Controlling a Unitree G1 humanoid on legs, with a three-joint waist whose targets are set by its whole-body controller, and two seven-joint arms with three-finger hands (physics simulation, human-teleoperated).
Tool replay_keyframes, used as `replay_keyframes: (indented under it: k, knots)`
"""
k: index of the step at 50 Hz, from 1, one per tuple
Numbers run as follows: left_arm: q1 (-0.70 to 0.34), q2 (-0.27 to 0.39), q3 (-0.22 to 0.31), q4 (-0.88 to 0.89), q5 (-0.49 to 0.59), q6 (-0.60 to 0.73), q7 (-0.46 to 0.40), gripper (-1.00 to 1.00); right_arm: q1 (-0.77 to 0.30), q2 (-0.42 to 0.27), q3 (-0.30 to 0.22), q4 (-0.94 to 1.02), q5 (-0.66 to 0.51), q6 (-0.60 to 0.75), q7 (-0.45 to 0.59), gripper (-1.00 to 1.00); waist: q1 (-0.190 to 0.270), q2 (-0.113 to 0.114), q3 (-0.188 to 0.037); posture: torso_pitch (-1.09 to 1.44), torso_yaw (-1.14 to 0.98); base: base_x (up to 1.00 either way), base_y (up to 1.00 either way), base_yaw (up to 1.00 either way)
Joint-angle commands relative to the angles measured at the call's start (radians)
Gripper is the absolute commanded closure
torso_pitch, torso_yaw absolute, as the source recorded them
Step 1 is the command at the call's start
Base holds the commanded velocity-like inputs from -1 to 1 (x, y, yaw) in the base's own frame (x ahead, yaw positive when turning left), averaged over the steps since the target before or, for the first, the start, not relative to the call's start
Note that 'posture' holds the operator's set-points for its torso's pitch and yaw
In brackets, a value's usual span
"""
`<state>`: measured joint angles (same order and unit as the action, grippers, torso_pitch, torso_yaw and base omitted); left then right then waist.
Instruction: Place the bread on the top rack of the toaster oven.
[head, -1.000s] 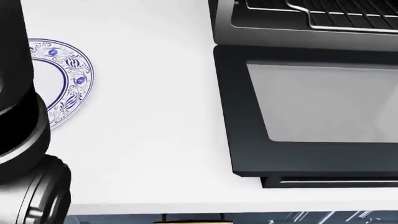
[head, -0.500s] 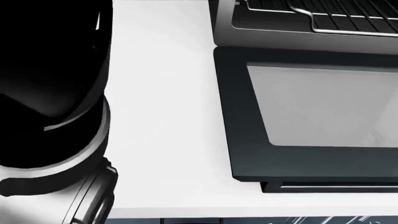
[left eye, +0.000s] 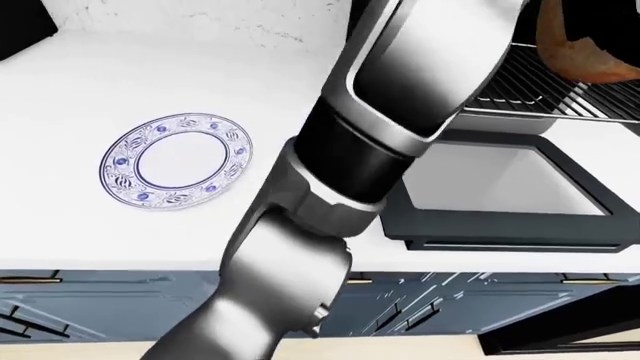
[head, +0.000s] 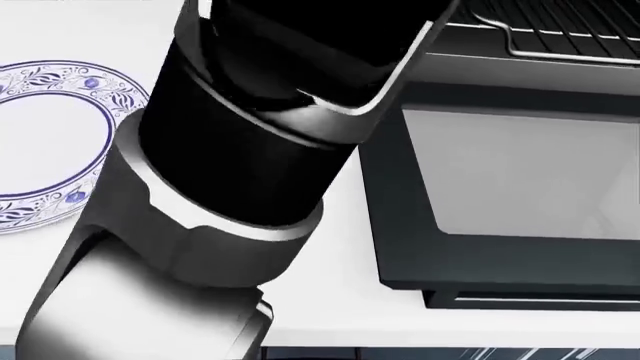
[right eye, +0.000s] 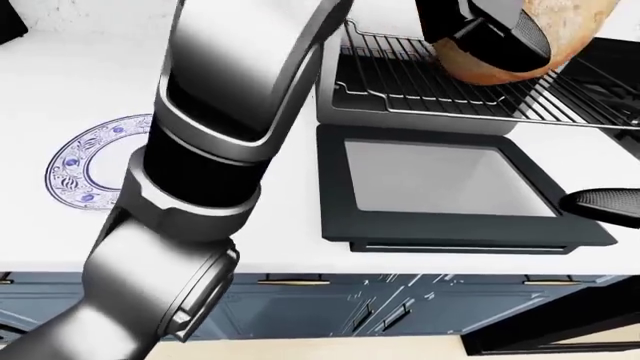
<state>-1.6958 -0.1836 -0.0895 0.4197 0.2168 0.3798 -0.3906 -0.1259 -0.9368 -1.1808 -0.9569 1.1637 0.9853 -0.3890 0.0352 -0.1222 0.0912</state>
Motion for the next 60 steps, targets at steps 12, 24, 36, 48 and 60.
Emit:
replay_keyframes:
  k: [12,24,36,48,60]
  knots:
    - [-0.055,0.012,0.025,0.235,0.058,-0.251,0.049,1.0,0.018,-0.007,-0.06,-0.007,0.004,-0.02,0.008,-1.0,-0.001,-0.01,-0.024,0.0,0.0,0.0,0.0,0.0]
    - [-0.063,0.015,0.032,0.328,0.072,-0.324,0.05,1.0,0.038,0.011,-0.075,-0.022,0.003,-0.021,0.016,-1.0,-0.002,-0.012,-0.028,0.0,0.0,0.0,0.0,0.0]
    - [-0.069,0.006,0.034,0.356,0.079,-0.336,0.051,1.0,0.052,0.016,-0.103,-0.021,0.007,-0.02,0.029,-1.0,-0.003,-0.012,-0.028,0.0,0.0,0.0,0.0,0.0]
    - [-0.087,0.018,0.042,0.407,0.082,-0.367,0.054,0.55,0.043,0.009,-0.091,-0.015,0.006,-0.021,0.027,-1.0,-0.004,-0.011,-0.028,0.0,0.0,0.0,0.0,0.0]
    - [-0.082,0.024,0.04,0.425,0.094,-0.381,0.058,-0.07,0.047,0.012,-0.096,-0.017,0.002,-0.017,0.034,-1.0,-0.004,-0.011,-0.029,0.0,0.0,0.0,0.0,0.0]
